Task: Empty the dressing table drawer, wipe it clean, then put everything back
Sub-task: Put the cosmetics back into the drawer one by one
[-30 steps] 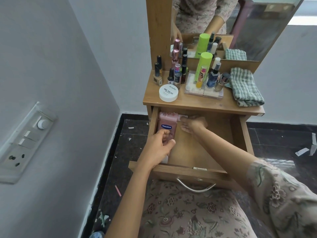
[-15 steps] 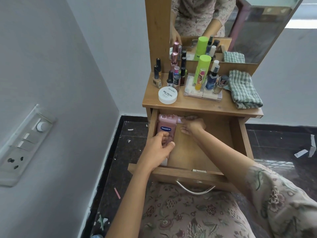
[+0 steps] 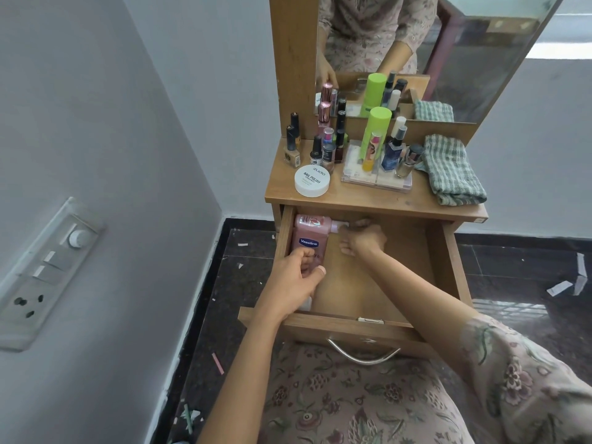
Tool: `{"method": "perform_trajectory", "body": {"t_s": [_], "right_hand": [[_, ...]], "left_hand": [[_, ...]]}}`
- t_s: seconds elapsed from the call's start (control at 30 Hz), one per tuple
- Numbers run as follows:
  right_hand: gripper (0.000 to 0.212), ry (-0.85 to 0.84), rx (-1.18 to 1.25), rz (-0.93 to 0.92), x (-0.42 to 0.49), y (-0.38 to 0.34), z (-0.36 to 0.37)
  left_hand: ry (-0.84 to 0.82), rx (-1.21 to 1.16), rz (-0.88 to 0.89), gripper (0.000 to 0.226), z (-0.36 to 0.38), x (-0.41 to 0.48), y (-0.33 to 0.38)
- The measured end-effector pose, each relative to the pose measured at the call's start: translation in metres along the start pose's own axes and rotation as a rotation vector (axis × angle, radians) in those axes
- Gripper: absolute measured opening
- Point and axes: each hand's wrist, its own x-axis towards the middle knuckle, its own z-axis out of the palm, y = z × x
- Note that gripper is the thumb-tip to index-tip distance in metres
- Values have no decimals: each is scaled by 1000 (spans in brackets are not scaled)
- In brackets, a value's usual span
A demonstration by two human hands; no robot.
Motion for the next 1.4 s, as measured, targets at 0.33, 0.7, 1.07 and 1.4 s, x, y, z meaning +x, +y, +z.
{"method": "perform_trajectory", "body": {"t_s": [0.33, 0.7, 1.07, 1.4], "right_hand": [[3, -102, -506, -618, -65, -18, -36], [61, 106, -630, -838, -64, -79, 10], [59, 218, -688, -822, -67, -76, 26], [48, -99, -556, -1305, -57, -34, -47]], "left_hand": [[70, -30, 40, 39, 1, 1, 0], [173, -100, 50, 28, -2, -1, 2], [190, -118, 37, 24, -1, 0, 1], [258, -163, 32, 18, -1, -1, 0]]}}
